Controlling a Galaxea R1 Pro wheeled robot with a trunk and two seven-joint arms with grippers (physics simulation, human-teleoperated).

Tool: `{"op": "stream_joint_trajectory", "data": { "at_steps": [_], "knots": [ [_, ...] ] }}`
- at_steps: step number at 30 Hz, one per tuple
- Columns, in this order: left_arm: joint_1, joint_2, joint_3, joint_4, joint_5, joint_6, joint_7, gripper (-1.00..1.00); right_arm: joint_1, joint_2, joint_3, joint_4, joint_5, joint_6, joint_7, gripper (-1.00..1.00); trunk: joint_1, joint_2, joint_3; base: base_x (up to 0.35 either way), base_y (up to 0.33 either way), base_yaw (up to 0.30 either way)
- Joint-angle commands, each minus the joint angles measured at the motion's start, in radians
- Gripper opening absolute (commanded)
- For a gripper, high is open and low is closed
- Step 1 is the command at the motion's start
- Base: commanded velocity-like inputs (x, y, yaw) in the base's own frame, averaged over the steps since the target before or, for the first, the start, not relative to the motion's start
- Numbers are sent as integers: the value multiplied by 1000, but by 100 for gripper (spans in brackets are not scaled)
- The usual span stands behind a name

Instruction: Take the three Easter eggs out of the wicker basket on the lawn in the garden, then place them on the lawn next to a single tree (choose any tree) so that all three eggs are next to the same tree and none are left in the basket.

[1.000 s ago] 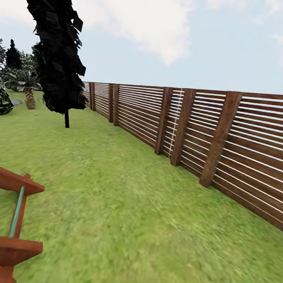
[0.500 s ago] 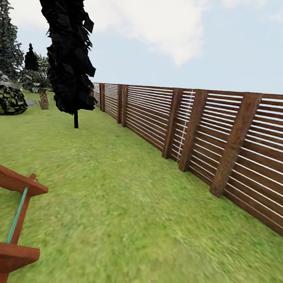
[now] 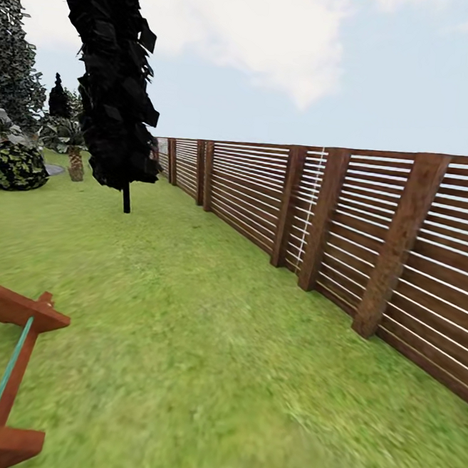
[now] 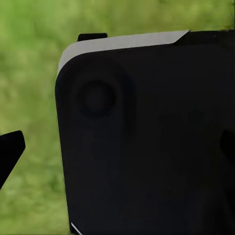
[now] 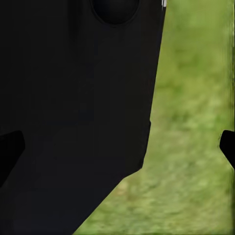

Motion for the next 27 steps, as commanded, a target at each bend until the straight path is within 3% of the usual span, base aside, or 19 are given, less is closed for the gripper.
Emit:
{"op": "stream_joint_trajectory", "data": {
  "at_steps": [1,6,15,27],
  "knots": [
    [1,0,0,-3,-4,1,0,100,-1,0,-1,1,8,0,-1,100,1,0,-1,298,-152,0],
    [1,0,0,-3,-4,1,0,100,-1,0,-1,1,8,0,-1,100,1,0,-1,298,-152,22],
    [1,0,0,-3,-4,1,0,100,-1,0,-1,1,8,-1,-1,100,1,0,-1,297,-154,205],
    [1,0,0,-3,-4,1,0,100,-1,0,0,1,8,-1,-1,100,1,0,-1,287,-163,8]
  ]
}}
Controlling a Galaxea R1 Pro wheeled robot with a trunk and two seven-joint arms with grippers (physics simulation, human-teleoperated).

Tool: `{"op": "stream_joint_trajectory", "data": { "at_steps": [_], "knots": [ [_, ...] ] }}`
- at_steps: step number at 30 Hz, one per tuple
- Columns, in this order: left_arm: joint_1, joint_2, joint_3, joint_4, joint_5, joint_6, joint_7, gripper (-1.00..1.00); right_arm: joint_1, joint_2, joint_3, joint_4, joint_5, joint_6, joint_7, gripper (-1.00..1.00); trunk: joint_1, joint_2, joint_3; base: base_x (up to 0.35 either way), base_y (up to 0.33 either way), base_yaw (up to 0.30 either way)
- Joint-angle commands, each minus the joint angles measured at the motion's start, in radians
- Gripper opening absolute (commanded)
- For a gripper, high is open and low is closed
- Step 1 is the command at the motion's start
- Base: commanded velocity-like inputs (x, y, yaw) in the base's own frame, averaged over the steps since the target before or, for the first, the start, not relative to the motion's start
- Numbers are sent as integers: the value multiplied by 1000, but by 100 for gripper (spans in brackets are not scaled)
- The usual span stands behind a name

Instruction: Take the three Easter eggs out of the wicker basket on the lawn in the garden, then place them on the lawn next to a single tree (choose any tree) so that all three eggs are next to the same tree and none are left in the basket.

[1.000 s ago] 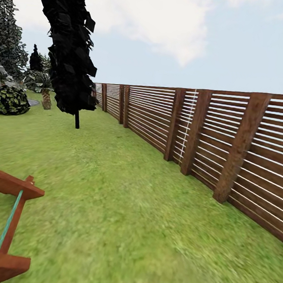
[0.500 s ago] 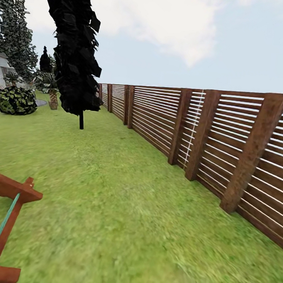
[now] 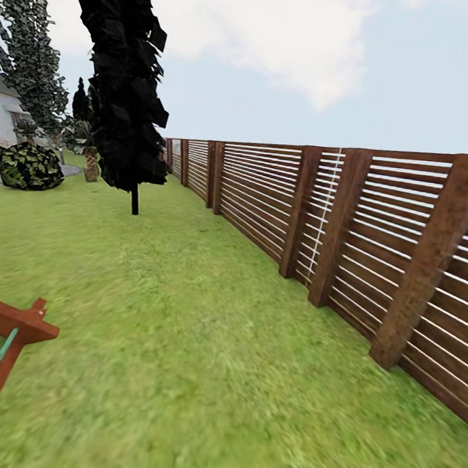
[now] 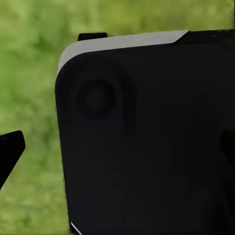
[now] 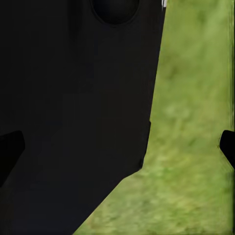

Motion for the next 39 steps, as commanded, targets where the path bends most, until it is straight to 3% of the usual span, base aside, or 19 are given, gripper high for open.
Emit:
{"op": "stream_joint_trajectory", "data": {
  "at_steps": [1,23,39],
  "knots": [
    [1,0,0,-3,-4,1,0,100,-1,0,-1,1,8,0,-1,100,1,0,-1,285,-166,0],
    [0,0,0,-3,-4,1,0,100,-1,0,-1,1,8,0,-1,100,1,0,-1,284,-168,196],
    [1,0,0,-3,-4,0,0,100,-1,0,-1,1,8,0,-1,100,1,0,-1,281,-174,84]
  ]
}}
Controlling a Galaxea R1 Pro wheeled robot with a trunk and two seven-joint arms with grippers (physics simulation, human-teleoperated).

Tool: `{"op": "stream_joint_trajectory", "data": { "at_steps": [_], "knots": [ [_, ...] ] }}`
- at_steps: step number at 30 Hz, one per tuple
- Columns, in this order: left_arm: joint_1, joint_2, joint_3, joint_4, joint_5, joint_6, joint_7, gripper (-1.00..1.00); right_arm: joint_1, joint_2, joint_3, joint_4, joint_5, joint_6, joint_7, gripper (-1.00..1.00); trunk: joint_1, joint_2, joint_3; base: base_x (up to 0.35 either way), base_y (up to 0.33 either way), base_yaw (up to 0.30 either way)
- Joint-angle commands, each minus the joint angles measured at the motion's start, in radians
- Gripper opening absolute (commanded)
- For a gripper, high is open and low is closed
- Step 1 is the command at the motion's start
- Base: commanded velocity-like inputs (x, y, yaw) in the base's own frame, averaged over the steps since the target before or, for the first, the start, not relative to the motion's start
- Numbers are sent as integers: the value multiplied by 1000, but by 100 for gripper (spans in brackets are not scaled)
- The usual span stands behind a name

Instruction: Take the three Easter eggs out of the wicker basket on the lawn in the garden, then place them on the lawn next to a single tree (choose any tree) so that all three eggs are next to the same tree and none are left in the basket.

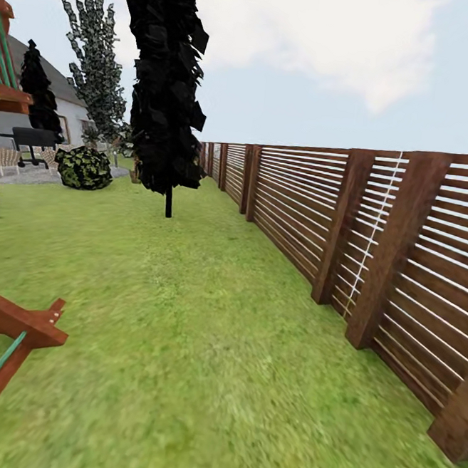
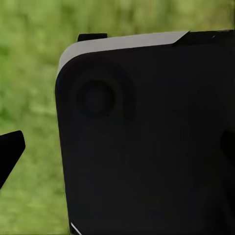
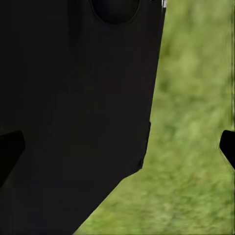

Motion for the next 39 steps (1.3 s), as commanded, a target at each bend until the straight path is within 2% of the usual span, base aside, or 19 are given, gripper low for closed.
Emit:
{"op": "stream_joint_trajectory", "data": {
  "at_steps": [1,39],
  "knots": [
    [1,0,0,-2,-4,1,0,100,-1,0,-1,1,8,0,-1,100,1,0,-1,280,-174,247],
    [1,0,0,-2,-4,1,0,100,0,0,-1,1,8,0,-1,100,1,0,-1,278,-177,244]
  ]
}}
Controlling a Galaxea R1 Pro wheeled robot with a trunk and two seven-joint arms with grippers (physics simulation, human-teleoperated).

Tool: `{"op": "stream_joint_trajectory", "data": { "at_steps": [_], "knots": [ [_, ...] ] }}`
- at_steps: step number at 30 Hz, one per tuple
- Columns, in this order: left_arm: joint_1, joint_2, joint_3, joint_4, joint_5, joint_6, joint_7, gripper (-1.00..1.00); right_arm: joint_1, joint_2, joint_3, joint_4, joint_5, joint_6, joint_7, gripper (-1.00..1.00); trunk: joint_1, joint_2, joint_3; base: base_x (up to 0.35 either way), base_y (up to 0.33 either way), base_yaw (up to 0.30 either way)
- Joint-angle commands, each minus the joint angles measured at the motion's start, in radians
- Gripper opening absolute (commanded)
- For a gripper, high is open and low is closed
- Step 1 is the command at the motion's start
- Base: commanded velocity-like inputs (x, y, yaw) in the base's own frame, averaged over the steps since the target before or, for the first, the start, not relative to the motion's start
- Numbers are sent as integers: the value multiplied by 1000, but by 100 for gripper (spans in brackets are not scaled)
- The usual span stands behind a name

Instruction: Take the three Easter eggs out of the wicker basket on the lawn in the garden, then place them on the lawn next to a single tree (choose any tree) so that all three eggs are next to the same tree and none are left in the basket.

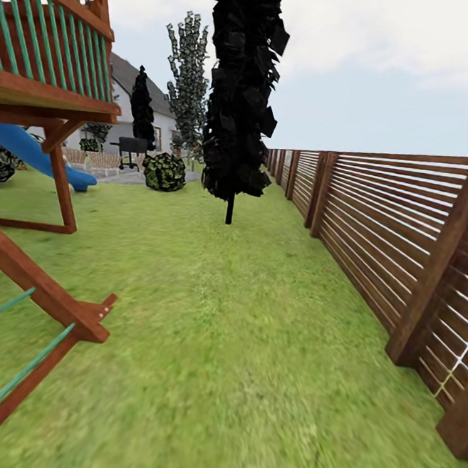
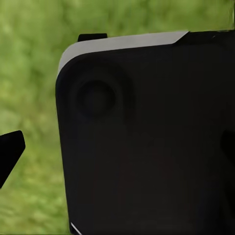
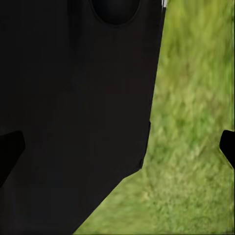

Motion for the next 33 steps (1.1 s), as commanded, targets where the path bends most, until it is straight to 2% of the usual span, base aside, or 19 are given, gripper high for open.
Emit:
{"op": "stream_joint_trajectory", "data": {
  "at_steps": [1,12,33],
  "knots": [
    [1,0,0,-2,-4,1,0,100,-1,0,-1,1,8,0,-1,100,1,0,-1,277,-177,102],
    [1,0,0,-2,-4,1,0,100,-1,0,-1,1,8,0,-1,100,1,0,-1,277,-177,48],
    [1,0,0,-2,-4,1,0,100,-1,-1,-1,1,8,0,-1,100,1,0,-1,277,-178,256]
  ]
}}
